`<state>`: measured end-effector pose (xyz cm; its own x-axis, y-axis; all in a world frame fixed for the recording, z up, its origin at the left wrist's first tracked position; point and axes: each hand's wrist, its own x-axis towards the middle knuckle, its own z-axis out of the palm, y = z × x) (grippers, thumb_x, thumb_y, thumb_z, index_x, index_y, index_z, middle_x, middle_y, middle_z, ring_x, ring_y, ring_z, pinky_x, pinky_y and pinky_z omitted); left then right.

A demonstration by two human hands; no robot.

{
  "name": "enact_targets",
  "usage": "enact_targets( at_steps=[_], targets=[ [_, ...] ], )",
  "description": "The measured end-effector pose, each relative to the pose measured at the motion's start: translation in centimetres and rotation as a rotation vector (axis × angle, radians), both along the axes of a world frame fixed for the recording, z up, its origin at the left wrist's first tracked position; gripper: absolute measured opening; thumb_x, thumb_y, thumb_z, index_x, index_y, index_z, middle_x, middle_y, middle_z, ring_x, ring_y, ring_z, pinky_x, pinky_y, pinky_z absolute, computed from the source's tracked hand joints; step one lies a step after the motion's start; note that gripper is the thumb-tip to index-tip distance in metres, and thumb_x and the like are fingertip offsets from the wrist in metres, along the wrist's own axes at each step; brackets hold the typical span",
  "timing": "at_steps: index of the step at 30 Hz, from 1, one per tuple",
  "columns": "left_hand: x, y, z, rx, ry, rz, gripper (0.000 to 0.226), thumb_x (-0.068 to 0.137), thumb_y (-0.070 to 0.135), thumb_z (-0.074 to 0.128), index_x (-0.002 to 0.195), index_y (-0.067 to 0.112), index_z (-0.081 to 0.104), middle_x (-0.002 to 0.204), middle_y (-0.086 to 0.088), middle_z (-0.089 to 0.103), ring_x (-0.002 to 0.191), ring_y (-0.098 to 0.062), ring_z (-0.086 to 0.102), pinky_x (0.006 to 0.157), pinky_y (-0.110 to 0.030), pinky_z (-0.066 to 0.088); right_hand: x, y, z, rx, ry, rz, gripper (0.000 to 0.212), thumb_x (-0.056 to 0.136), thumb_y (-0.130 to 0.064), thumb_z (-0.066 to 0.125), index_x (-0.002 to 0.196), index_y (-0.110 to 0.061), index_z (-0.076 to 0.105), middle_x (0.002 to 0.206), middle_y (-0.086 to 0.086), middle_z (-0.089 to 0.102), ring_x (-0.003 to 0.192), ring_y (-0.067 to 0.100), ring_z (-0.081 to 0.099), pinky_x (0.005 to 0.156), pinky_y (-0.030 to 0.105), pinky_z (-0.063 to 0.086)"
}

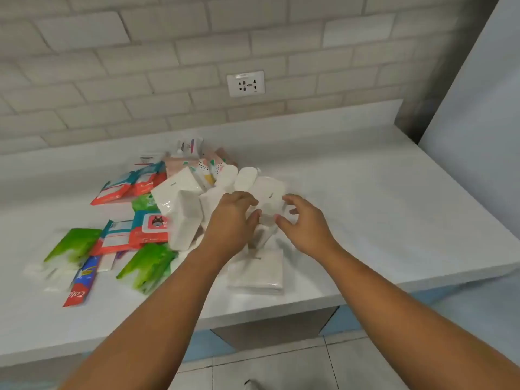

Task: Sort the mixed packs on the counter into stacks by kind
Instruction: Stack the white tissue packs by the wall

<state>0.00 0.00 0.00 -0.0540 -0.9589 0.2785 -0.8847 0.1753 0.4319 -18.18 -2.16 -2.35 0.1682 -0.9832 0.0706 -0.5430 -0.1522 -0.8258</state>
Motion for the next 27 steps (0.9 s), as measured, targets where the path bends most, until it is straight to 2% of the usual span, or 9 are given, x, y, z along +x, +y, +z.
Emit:
enact_targets(
  at_steps=[4, 7, 9, 13, 16, 19, 21, 24, 27],
  targets=[
    [1.2, -2.5, -0.6, 0.115, -0.002, 0.027, 0.032, 0.097, 0.022, 0.062, 0.125, 0.006, 0.067, 0.13, -0.009, 0.063, 0.118, -0.028, 0.057, 0.098, -0.028, 0.041, 2.3, -1.5, -1.0, 0.181, -0.079, -0.137, 0.061, 0.089, -0.036, 0.068, 0.142, -0.022, 0.043, 0.136, -0.001, 0.057, 0.11, 0.021, 0.062, 0.09, 0.027, 0.046],
    [1.4, -4.2, -1.1, 0.174, 0.024, 0.019, 0.029, 0.097, 0.022, 0.062, 0.12, 0.004, 0.066, 0.119, -0.015, 0.067, 0.103, -0.031, 0.062, 0.091, -0.036, 0.048, 3.5, -2.8, -1.6, 0.244, -0.128, -0.192, 0.056, 0.091, -0.034, 0.065, 0.14, -0.019, 0.044, 0.133, 0.0, 0.057, 0.117, 0.022, 0.059, 0.09, 0.026, 0.043],
    [1.5, -4.9, -1.4, 0.242, 0.021, 0.028, 0.03, 0.098, 0.026, 0.061, 0.119, 0.005, 0.064, 0.111, -0.014, 0.068, 0.094, -0.029, 0.064, 0.086, -0.037, 0.052, 3.7, -3.3, -1.6, 0.281, -0.165, -0.225, 0.06, 0.092, -0.032, 0.064, 0.144, -0.019, 0.038, 0.134, 0.002, 0.056, 0.121, 0.022, 0.056, 0.092, 0.027, 0.042],
    [1.5, -6.2, -1.8, 0.359, 0.059, 0.058, 0.038, 0.101, 0.033, 0.058, 0.131, 0.01, 0.058, 0.118, -0.01, 0.069, 0.103, -0.029, 0.065, 0.088, -0.034, 0.049, 3.3, -3.9, -2.0, 0.375, -0.221, -0.21, 0.077, 0.091, -0.028, 0.069, 0.153, -0.02, 0.024, 0.139, 0.002, 0.053, 0.126, 0.023, 0.052, 0.091, 0.028, 0.042],
    [1.4, -6.9, -1.8, 0.357, 0.155, 0.091, 0.036, 0.1, 0.032, 0.059, 0.128, 0.009, 0.062, 0.12, -0.006, 0.069, 0.107, -0.028, 0.065, 0.086, -0.027, 0.045, 2.5, -4.4, -2.0, 0.394, -0.28, -0.156, 0.067, 0.089, -0.02, 0.07, 0.146, -0.023, 0.036, 0.136, 0.001, 0.056, 0.119, 0.02, 0.057, 0.09, 0.031, 0.05],
    [0.3, -7.2, -1.8, 0.305, 0.242, 0.089, 0.021, 0.098, 0.03, 0.061, 0.107, 0.012, 0.068, 0.109, -0.001, 0.072, 0.09, -0.019, 0.068, 0.073, -0.021, 0.045, 0.8, -4.7, -1.7, 0.361, -0.333, -0.104, 0.057, 0.088, -0.015, 0.069, 0.138, -0.029, 0.044, 0.128, 0.0, 0.059, 0.108, 0.012, 0.061, 0.085, 0.029, 0.054],
    [-1.1, -7.2, -1.6, 0.286, 0.313, 0.084, 0.019, 0.098, 0.027, 0.062, 0.11, 0.014, 0.07, 0.106, 0.003, 0.073, 0.082, -0.011, 0.066, 0.069, -0.016, 0.045, -1.0, -5.0, -1.3, 0.341, -0.375, -0.09, 0.058, 0.09, -0.015, 0.067, 0.14, -0.031, 0.043, 0.126, -0.003, 0.06, 0.106, 0.008, 0.062, 0.082, 0.025, 0.053],
    [-4.2, -7.0, -1.3, 0.274, 0.457, 0.096, 0.024, 0.097, 0.025, 0.064, 0.119, 0.019, 0.071, 0.105, 0.007, 0.074, 0.088, -0.008, 0.069, 0.083, -0.026, 0.054, -4.0, -5.5, -1.1, 0.32, -0.414, -0.135, 0.053, 0.094, -0.017, 0.065, 0.142, -0.029, 0.046, 0.124, -0.003, 0.062, 0.108, 0.013, 0.063, 0.084, 0.024, 0.052],
    [-7.5, -6.9, -1.9, 0.314, 0.615, 0.127, 0.023, 0.095, 0.023, 0.068, 0.117, 0.019, 0.072, 0.103, 0.008, 0.076, 0.085, -0.008, 0.072, 0.084, -0.031, 0.058, -7.1, -5.8, -1.5, 0.292, -0.385, -0.196, 0.044, 0.093, -0.019, 0.066, 0.135, -0.021, 0.054, 0.124, -0.003, 0.064, 0.106, 0.013, 0.065, 0.084, 0.024, 0.053]
  ],
)
